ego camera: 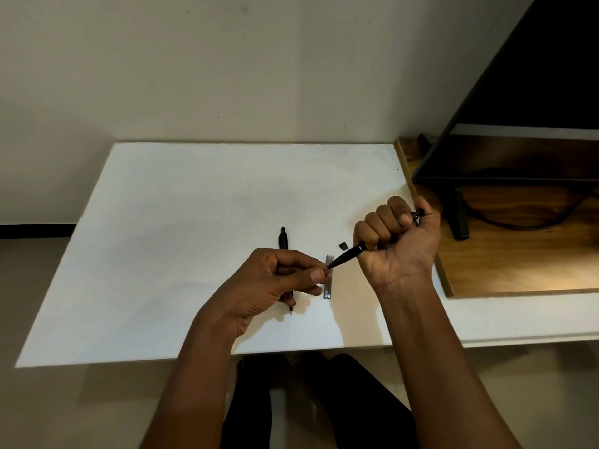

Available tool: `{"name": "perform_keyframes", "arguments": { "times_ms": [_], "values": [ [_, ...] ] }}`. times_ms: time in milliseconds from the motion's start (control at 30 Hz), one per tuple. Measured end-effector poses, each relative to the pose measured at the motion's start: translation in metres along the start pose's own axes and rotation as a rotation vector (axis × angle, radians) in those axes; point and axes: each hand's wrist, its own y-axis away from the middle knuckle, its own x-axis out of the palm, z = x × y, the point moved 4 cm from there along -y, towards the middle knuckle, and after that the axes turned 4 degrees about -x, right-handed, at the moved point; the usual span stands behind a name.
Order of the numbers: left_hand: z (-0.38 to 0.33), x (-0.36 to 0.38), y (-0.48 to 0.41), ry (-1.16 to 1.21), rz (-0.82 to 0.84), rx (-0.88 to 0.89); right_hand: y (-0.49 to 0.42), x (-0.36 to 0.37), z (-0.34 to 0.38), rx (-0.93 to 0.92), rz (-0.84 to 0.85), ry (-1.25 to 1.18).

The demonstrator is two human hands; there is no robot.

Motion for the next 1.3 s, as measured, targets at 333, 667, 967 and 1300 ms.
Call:
{"name": "perform_keyframes", "arguments": {
  "times_ms": [333, 667, 967, 1300],
  "values": [
    [0.0001, -0.0002, 0.0001, -0.003, 0.002, -0.003, -0.0003, -0.0001, -0.0010, 0.013, 0.006, -0.017],
    [-0.0005, -0.0001, 0.0003, 0.000, 0.001, -0.006, 0.0000, 0.0010, -0.0019, 0.022, -0.002, -0.008],
    [-0.0017, 0.0004, 0.0007, -0.006, 0.005, -0.008, -0.0002, 0.0026, -0.0021, 0.018, 0.004, 0.001],
    [-0.0022, 0.0001, 0.0016, 0.003, 0.001, -0.017, -0.0016, 0.0014, -0.0015, 0.011, -0.001, 0.012]
  ]
}}
